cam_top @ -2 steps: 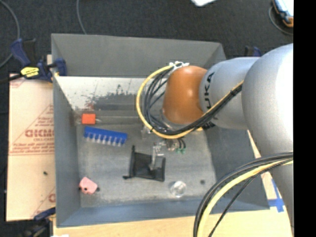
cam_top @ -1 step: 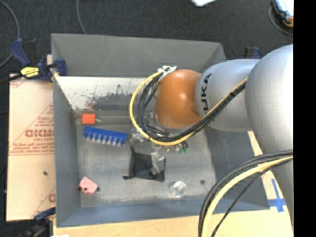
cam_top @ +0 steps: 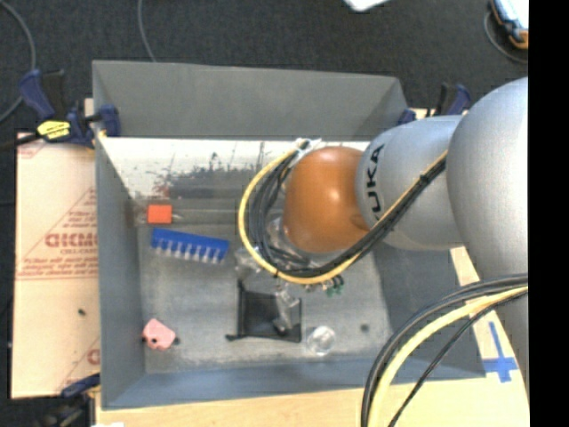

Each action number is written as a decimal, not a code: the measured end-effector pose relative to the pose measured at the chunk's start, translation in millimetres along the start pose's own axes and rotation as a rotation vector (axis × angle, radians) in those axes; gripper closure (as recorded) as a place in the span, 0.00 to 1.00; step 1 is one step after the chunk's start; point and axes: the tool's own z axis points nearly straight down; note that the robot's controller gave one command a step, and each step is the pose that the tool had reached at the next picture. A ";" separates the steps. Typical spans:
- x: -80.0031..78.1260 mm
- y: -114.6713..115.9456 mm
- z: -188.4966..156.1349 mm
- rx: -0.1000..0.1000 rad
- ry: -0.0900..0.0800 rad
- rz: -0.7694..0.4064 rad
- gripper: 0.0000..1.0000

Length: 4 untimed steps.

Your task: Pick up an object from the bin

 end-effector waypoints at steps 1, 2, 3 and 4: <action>-13.1 -4.8 -0.2 -0.003 0.001 -0.179 0.00; 2.8 -7.9 -0.2 0.000 -0.002 -0.031 0.00; -3.1 5.3 -0.6 -0.001 -0.005 -0.347 1.00; -3.2 5.2 -0.6 -0.001 -0.005 -0.346 1.00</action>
Offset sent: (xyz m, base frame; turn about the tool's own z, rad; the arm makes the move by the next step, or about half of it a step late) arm 0.0004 -0.0075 -0.0004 -0.0325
